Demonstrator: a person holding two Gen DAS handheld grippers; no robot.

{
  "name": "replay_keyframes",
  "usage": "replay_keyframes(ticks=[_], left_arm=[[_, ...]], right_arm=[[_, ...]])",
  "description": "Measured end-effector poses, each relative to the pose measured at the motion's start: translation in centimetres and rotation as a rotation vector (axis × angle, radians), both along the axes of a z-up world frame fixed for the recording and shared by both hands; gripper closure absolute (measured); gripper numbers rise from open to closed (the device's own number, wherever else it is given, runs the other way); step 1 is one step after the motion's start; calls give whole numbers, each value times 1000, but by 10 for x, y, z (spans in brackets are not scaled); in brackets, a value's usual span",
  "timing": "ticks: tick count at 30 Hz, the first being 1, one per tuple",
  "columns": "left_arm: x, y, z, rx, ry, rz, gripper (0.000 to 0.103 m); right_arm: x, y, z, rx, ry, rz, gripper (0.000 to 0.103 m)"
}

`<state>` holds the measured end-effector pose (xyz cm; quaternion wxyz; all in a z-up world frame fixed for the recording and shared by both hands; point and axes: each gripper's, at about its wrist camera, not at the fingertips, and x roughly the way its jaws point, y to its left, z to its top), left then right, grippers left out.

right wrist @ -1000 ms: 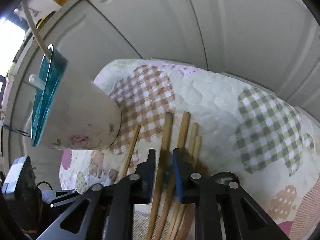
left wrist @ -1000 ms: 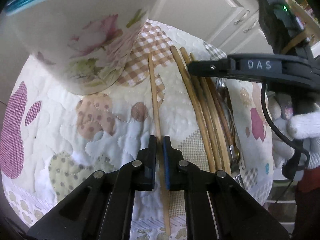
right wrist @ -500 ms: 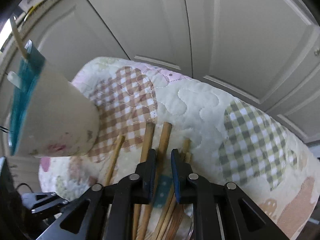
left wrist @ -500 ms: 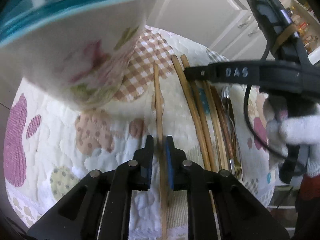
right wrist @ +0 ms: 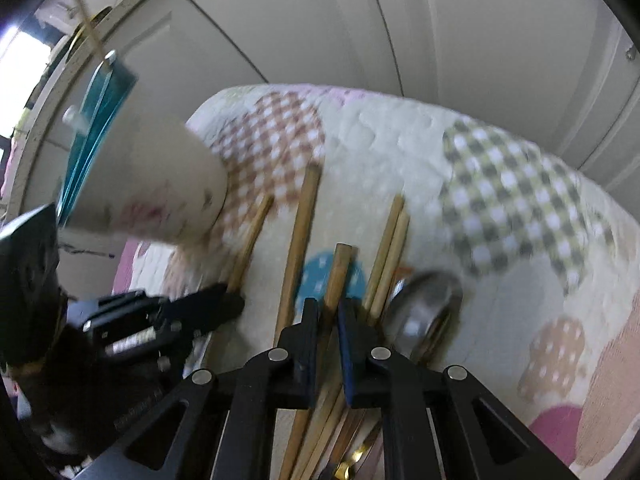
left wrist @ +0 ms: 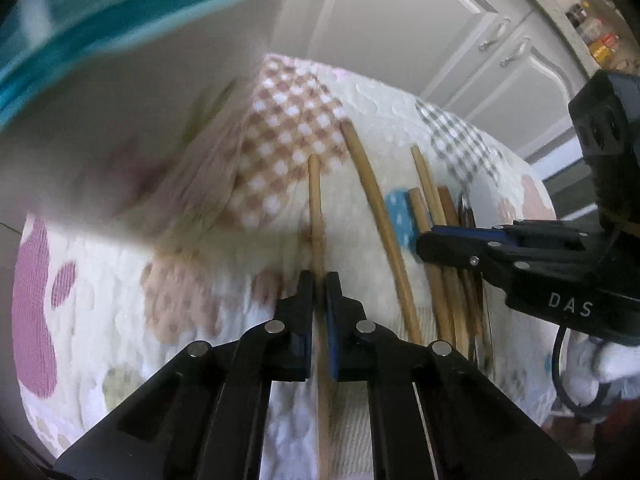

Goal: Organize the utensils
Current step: 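Lift the chopstick with the left gripper toward the cup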

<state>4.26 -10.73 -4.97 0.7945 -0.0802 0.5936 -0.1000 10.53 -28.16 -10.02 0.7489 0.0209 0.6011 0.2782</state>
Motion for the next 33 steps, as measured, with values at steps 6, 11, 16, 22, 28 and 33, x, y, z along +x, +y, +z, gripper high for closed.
replay_keyframes(ticks=[6,11,16,22,28,33], left_arm=[[-29,7,5,16,41,-52,99],[-11,3,6,65,8,-27,88],[3,-15,1,122,-30,-76,88],[5,-8,6,9,-26,-91,99],[-17,17,66,-76,-165,-86,99],[-45,38,109,-106,-265,-79,99]], right_arm=[[-27,3,-5,-54,5,60,94],[-25,33,-8,-124,-33,46,94],[-22,50,-10,-91,-50,6,93],[-22,30,1,-54,-60,-13,94],[-53,-5,61,51,-150,-14,95],[-85,-11,111,94,-238,-12,96]])
